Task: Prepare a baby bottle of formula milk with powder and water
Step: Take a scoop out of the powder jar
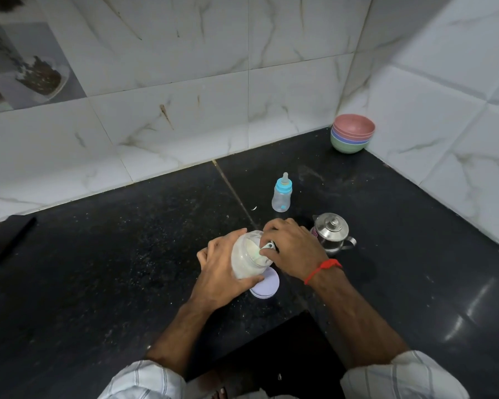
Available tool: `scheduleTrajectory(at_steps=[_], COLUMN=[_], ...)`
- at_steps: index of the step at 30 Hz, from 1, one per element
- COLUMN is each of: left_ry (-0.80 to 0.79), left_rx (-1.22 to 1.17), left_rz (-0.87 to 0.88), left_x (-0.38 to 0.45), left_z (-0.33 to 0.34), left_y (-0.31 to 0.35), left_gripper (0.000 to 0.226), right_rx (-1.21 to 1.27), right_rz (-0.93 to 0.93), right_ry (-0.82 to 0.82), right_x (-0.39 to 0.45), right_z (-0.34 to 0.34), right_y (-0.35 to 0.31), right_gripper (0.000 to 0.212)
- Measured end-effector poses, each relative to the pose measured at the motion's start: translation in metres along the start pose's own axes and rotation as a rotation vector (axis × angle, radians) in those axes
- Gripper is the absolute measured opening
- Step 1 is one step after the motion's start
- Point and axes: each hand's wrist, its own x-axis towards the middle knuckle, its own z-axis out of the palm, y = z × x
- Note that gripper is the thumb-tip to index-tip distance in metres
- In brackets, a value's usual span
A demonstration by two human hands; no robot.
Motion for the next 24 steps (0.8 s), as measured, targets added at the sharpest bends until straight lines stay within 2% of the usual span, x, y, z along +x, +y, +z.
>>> scheduleTrajectory(at_steps=[3, 5, 7, 9, 11, 14, 17, 20, 24], left_ry=[0.004, 0.006, 0.002, 0.000, 0.004, 0.024, 0.033, 0.052, 0.098], left_rx=[0.015, 0.027, 0.030, 0.036, 0.047, 0.036, 0.030, -0.019, -0.013], left_rz=[-0.016, -0.015, -0.021, -0.026, -0.027, -0.047, -0.088, -0.135, -0.153], left_x=[0.001, 0.001, 0.001, 0.001, 0.001, 0.001, 0.002, 0.002, 0.004], left_z=[0.000, 0.000, 0.000, 0.000, 0.000, 0.000, 0.001, -0.003, -0.008], left_y=[0.001, 0.001, 0.001, 0.003, 0.002, -0.002, -0.006, -0.007, -0.009], left_gripper=[0.104, 0.106, 0.106, 0.104, 0.105, 0.108, 0.114, 0.118, 0.111], right_rx=[0.039, -0.025, -0.098, -0.081, 0.108, 0.570, 0.868, 1.073, 1.200], right_rz=[-0.006, -0.018, -0.042, 0.009, 0.120, 0.309, 0.464, 0.576, 0.690], right_ry=[0.168, 0.235, 0.186, 0.044, -0.027, 0.013, 0.036, -0.002, -0.018], right_x=[-0.002, -0.003, -0.004, -0.003, -0.002, -0.002, -0.005, -0.006, -0.002], right_z=[0.005, 0.005, 0.002, -0.001, -0.001, -0.001, -0.005, -0.011, -0.011], right_y=[0.001, 0.000, -0.004, -0.007, -0.007, -0.002, 0.003, 0.006, 0.012], right_gripper=[0.012, 0.013, 0.015, 0.018, 0.018, 0.013, 0.023, 0.029, 0.022])
